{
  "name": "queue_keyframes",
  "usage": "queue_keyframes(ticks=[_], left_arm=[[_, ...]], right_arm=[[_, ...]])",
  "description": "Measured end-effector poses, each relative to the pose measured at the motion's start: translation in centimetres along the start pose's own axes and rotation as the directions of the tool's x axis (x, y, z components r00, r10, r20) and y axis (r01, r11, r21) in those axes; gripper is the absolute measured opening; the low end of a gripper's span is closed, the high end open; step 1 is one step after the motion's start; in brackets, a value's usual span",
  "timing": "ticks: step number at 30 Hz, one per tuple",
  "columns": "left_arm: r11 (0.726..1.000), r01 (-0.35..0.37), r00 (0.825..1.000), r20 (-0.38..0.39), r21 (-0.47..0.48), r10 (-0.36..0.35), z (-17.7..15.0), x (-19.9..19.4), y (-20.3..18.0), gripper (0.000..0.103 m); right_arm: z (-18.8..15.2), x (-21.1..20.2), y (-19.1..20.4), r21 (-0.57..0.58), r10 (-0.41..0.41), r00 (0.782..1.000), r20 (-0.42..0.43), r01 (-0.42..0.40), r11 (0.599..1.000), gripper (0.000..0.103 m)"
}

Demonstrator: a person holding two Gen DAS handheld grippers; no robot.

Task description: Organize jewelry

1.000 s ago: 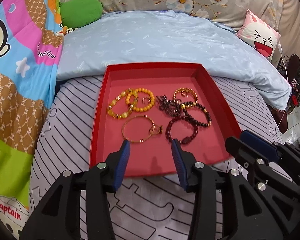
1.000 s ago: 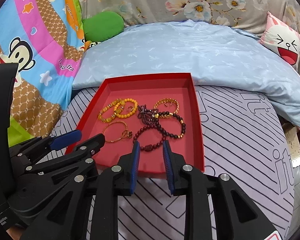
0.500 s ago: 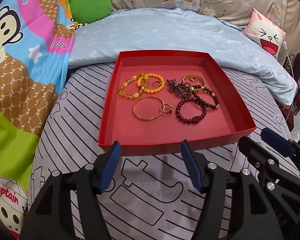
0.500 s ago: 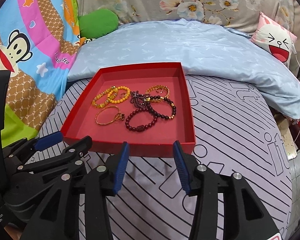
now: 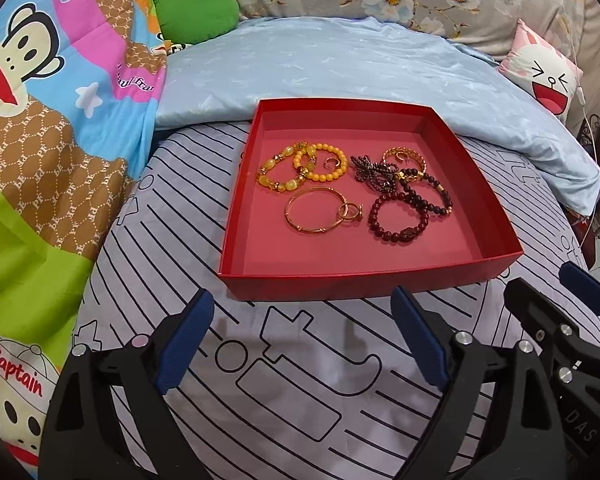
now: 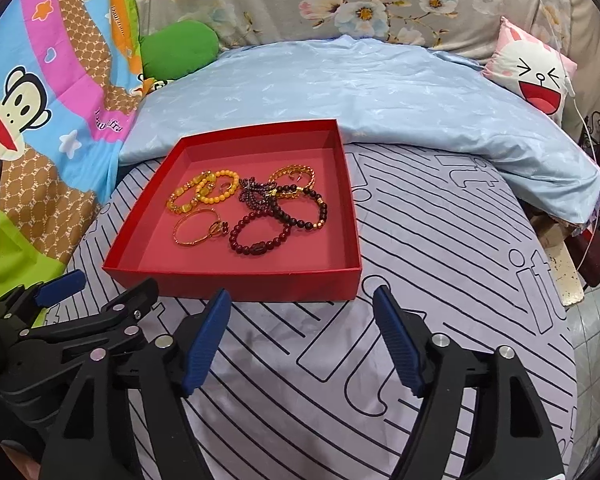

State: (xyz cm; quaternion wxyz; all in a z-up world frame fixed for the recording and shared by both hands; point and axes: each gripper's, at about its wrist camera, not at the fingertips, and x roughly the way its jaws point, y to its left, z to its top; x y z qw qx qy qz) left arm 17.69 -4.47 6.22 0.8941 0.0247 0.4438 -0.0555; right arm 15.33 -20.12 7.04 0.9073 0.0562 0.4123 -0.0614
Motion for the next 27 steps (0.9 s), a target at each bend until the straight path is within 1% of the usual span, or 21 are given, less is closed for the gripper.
queue_keyframes(ticks=[2,6,12,17,18,19,20,27], left_arm=[[1.0,-0.003,1.0,-0.001,-0.007,0.003,0.07,-0.08,0.21,0.09],[1.0,-0.001,1.0,-0.001,-0.011,0.001,0.04,-0.09,0.34,0.091],[1.0,-0.001,1.0,-0.005,-0.01,0.001,0.1,0.02,0.34,0.091],[1.0,-0.002,1.0,-0.006,-0.012,0.002,0.12,0.07,0.35,0.091],[1.0,-0.006,1.0,-0.006,-0.015,0.006,0.12,0.12,0.37,0.091],[1.0,-0.006,1.0,-0.006,-0.018,0.006,0.14,0.17,0.44,0.091],[1.0,0.001,1.0,-0.009,-0.022,-0.001,0.17,0.27,0.51,0.092],[1.0,-0.011,1.0,-0.009,-0.019,0.011,0.08,0.53,0.43,0.092]], right_arm=[[0.13,-0.08,-0.13,0.003,-0.007,1.0,0.001,0.007,1.0,0.079],[0.17,-0.09,-0.23,-0.002,-0.024,1.0,0.004,0.024,1.0,0.083],[0.24,0.12,-0.32,0.003,-0.023,1.0,-0.003,0.023,1.0,0.084],[0.31,0.24,-0.54,0.014,-0.016,1.0,-0.004,0.016,1.0,0.087],[0.33,0.28,-0.63,0.018,-0.013,1.0,-0.007,0.013,1.0,0.089],[0.34,0.29,-0.71,0.022,-0.011,1.0,-0.006,0.011,1.0,0.097],[0.35,0.33,-0.76,0.026,-0.006,1.0,-0.006,0.007,1.0,0.097],[0.22,0.48,-0.75,0.029,-0.01,1.0,-0.006,0.01,1.0,0.097]])
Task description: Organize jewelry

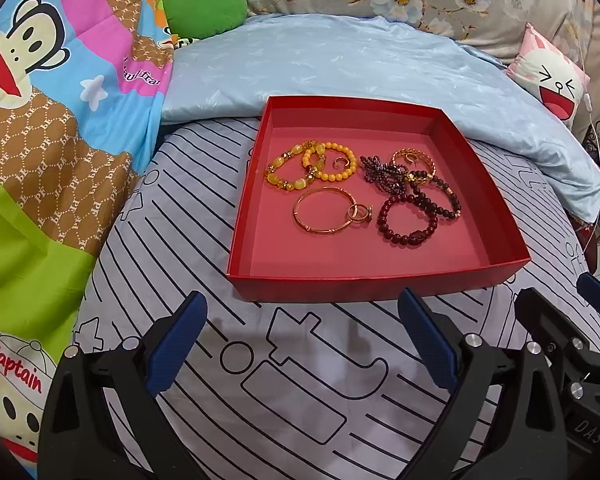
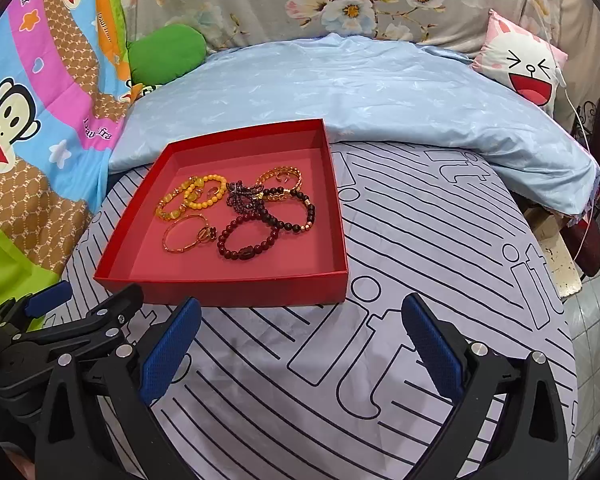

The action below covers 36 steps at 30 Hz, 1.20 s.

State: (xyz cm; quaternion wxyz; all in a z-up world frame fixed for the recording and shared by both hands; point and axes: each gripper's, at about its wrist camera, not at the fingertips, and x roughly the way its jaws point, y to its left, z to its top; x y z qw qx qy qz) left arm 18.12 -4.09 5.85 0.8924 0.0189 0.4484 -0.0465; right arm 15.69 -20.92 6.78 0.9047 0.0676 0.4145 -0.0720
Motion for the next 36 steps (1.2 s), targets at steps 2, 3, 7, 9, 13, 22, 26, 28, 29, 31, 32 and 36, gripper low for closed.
queue_keyframes(ticks=[2,3,7,9,13,22,26,28,29,31,32,36], left_arm=[[1.0,0.0,1.0,-0.001,0.001,0.0,0.01,-0.01,0.02,0.092],[1.0,0.0,1.0,0.0,0.001,0.0,0.02,-0.04,0.04,0.092],[1.0,-0.013,1.0,-0.003,0.002,0.013,-0.02,0.0,-0.01,0.092],[1.0,-0.014,1.0,-0.005,0.002,0.014,-0.11,0.07,-0.03,0.092],[1.0,-0.019,1.0,-0.005,0.004,0.019,-0.12,0.08,0.0,0.093],[1.0,-0.026,1.0,-0.003,0.006,0.026,-0.13,0.1,0.15,0.095],[1.0,-0.027,1.0,-0.007,0.009,0.027,-0.13,0.21,0.15,0.095],[1.0,-0.028,1.0,-0.007,0.005,0.028,-0.17,0.21,0.12,0.095],[1.0,-0.027,1.0,-0.006,0.003,0.027,-0.18,0.21,0.13,0.095],[1.0,-0.025,1.0,-0.006,-0.003,0.025,-0.19,0.22,0.19,0.095],[1.0,-0.024,1.0,-0.005,-0.005,0.024,-0.18,0.23,0.24,0.095],[1.0,-0.02,1.0,-0.003,-0.022,0.02,-0.04,0.21,0.55,0.095]], right_arm=[[-0.05,0.06,0.03,0.002,0.004,1.0,0.001,-0.004,1.0,0.097],[-0.05,0.09,0.02,0.003,0.005,1.0,0.0,-0.005,1.0,0.097],[-0.2,0.04,0.14,-0.004,-0.004,1.0,0.007,0.004,1.0,0.097],[-0.23,-0.01,0.21,-0.009,-0.005,1.0,0.011,0.005,1.0,0.097],[-0.26,0.03,0.18,-0.011,-0.01,1.0,0.009,0.01,1.0,0.097],[-0.32,0.01,0.23,-0.018,-0.018,1.0,0.013,0.018,1.0,0.097],[-0.36,0.08,0.24,-0.018,-0.017,1.0,0.011,0.017,1.0,0.097],[-0.36,0.08,0.23,-0.017,-0.017,1.0,0.011,0.017,1.0,0.097],[-0.37,0.07,0.23,-0.018,-0.017,1.0,0.012,0.017,1.0,0.097],[-0.37,0.11,0.24,-0.017,-0.017,1.0,0.011,0.017,1.0,0.097],[-0.36,0.1,0.26,-0.019,-0.017,1.0,0.01,0.018,1.0,0.097],[-0.56,0.2,0.31,-0.029,-0.017,1.0,0.005,0.017,0.999,0.097]])
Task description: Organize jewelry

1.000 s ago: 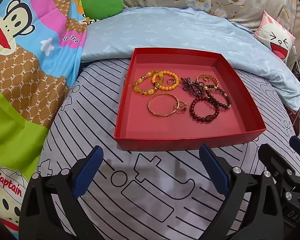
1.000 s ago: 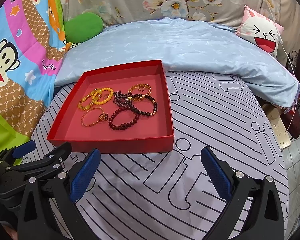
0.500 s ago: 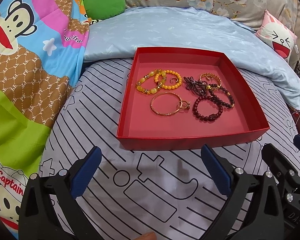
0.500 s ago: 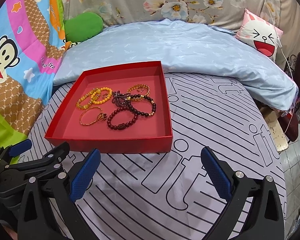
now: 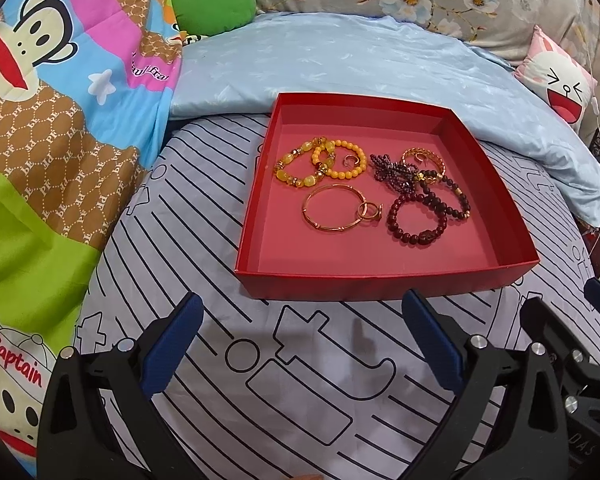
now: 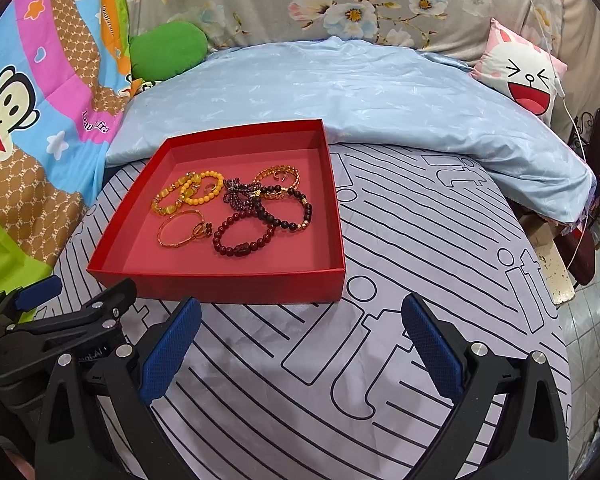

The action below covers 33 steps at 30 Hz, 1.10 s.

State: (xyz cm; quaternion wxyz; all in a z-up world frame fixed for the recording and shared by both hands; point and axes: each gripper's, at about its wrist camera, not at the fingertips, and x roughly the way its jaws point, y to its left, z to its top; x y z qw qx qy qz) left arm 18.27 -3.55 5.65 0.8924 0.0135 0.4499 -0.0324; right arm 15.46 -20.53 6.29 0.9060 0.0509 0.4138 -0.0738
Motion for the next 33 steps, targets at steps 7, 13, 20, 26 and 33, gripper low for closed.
queue_keyframes(ticks=[7,13,20,26,33], left_arm=[[1.0,-0.007,1.0,0.002,-0.01,0.007,0.02,0.09,0.09,0.095],[1.0,-0.019,1.0,0.001,0.005,0.019,-0.09,0.23,-0.13,0.095],[1.0,-0.023,1.0,-0.005,0.006,0.023,-0.14,0.4,-0.05,0.095],[1.0,-0.024,1.0,-0.006,0.008,0.024,-0.1,0.4,-0.02,0.095],[1.0,-0.026,1.0,-0.006,0.009,0.026,-0.06,0.39,0.0,0.095]], right_arm=[[-0.14,0.1,0.24,-0.008,0.0,1.0,-0.005,0.0,1.0,0.097],[-0.15,0.13,0.32,-0.007,0.0,1.0,-0.009,0.0,1.0,0.097],[-0.18,0.12,0.32,-0.007,0.0,1.0,-0.009,0.0,1.0,0.097],[-0.17,0.13,0.33,-0.007,0.0,1.0,-0.01,0.0,1.0,0.097],[-0.18,0.09,0.35,-0.008,0.0,1.0,-0.008,0.0,1.0,0.097]])
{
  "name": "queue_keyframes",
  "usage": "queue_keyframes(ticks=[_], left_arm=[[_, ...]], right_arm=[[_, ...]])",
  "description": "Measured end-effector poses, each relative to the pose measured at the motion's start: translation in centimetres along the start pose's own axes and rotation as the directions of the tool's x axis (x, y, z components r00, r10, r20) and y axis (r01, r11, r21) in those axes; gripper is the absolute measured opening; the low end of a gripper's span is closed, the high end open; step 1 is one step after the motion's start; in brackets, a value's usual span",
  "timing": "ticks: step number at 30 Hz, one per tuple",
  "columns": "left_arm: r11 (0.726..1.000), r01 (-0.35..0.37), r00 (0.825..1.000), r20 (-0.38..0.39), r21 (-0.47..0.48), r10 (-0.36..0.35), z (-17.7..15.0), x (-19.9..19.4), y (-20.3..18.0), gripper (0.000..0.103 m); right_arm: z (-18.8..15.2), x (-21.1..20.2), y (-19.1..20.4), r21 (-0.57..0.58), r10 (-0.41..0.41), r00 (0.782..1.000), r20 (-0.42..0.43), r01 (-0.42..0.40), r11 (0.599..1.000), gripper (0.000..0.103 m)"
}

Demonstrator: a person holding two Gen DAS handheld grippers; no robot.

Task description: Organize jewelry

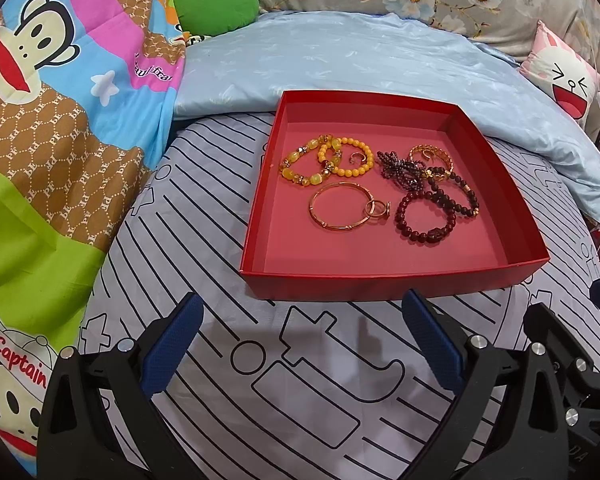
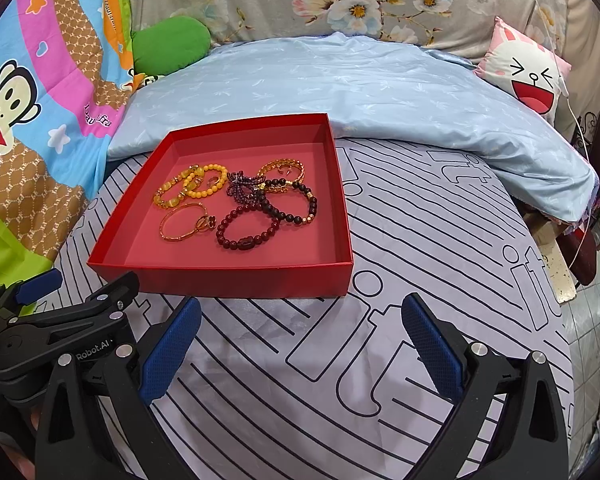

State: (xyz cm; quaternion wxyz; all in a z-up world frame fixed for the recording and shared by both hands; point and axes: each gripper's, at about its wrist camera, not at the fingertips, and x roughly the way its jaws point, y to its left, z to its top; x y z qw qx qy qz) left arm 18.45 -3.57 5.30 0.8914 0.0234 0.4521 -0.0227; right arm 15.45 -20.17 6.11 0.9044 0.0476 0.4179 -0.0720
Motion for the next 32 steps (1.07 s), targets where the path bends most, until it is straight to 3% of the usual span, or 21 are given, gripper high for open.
queue_keyframes(ticks=[32], left_arm=[[1.0,0.002,1.0,0.011,-0.011,-0.002,-0.13,-0.43,0.15,0.095]], right_arm=[[0.04,-0.15,0.13,0.001,0.003,1.0,0.002,-0.003,1.0,0.097]])
